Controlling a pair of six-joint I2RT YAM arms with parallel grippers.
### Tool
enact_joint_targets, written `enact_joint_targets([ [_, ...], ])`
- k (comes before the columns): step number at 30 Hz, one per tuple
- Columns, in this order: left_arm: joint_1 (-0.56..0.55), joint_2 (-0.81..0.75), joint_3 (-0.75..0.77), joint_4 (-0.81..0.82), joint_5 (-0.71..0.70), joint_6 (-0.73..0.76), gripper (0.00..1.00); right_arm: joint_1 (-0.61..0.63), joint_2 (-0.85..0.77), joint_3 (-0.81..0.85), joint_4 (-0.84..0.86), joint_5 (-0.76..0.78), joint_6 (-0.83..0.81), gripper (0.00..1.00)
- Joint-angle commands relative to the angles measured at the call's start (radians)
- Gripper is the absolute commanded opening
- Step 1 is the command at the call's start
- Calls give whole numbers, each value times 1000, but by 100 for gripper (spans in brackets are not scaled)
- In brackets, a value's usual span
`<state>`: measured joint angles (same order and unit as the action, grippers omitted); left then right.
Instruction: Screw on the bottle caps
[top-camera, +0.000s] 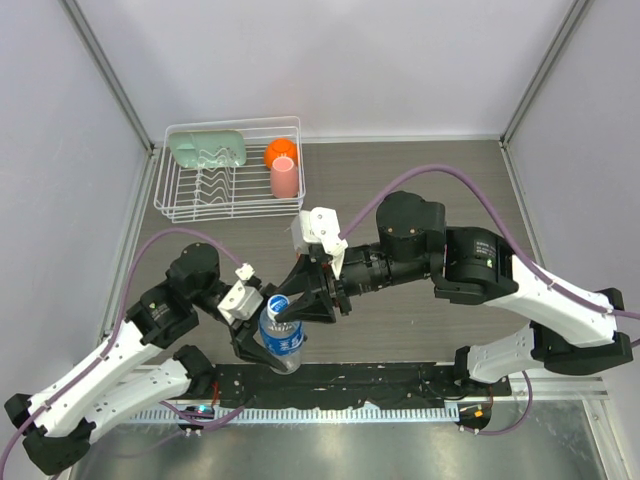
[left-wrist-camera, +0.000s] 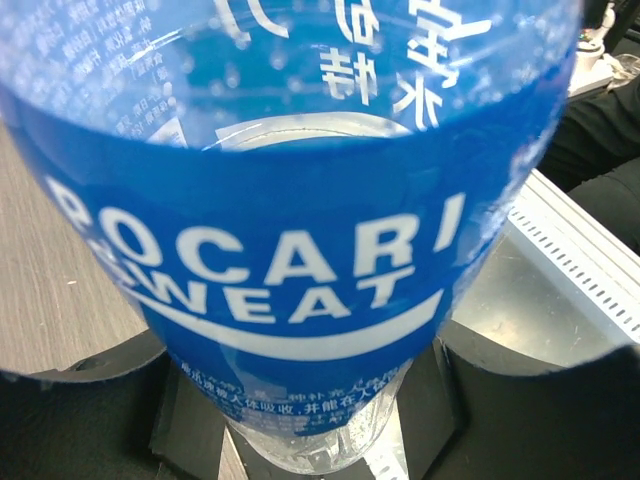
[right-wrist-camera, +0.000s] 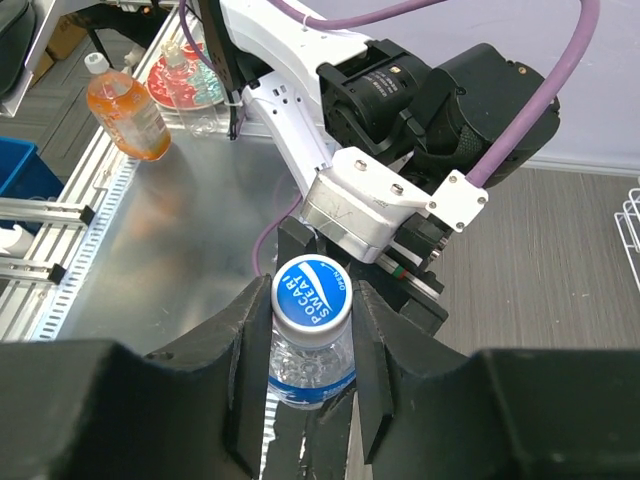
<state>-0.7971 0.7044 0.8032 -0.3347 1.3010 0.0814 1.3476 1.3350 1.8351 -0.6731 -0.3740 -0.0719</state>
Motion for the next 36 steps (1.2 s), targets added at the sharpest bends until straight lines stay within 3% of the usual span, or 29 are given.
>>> enact_joint_targets([
  [1,6,-11,39,23,-61,18,0,-13,-19,-14,26,0,29,18],
  [2,6,-13,39,29,-106,17,0,-15,-20,-17,17,16,32,7],
  [4,6,-19,37,62,-188,11,0,-18,-16,-26,4,111,52,1],
  [5,7,-20,36,78,-245,5,0,-19,-14,-30,1,159,60,1],
  [9,6,-26,21,219,-717,-77,0,-22,1,-46,-6,371,101,1],
  [13,6,-29,10,287,-914,-40,0,-27,61,-5,-52,625,152,1],
  [22,6,-65,-39,353,-1109,21,0,-25,150,39,-94,926,310,1],
  [26,6,-57,-41,350,-1285,44,0,-19,155,30,-72,1021,379,1],
  [30,6,-56,-58,338,-1382,57,0,-13,170,24,-34,1044,422,1],
  [34,6,-51,-55,269,-1390,23,0,-11,191,64,-11,1003,416,1],
  [35,7,-55,-58,263,-1376,21,0,-11,190,76,-11,983,397,5],
  [36,7,-66,-59,263,-1359,12,0,-11,185,94,-10,977,393,16],
])
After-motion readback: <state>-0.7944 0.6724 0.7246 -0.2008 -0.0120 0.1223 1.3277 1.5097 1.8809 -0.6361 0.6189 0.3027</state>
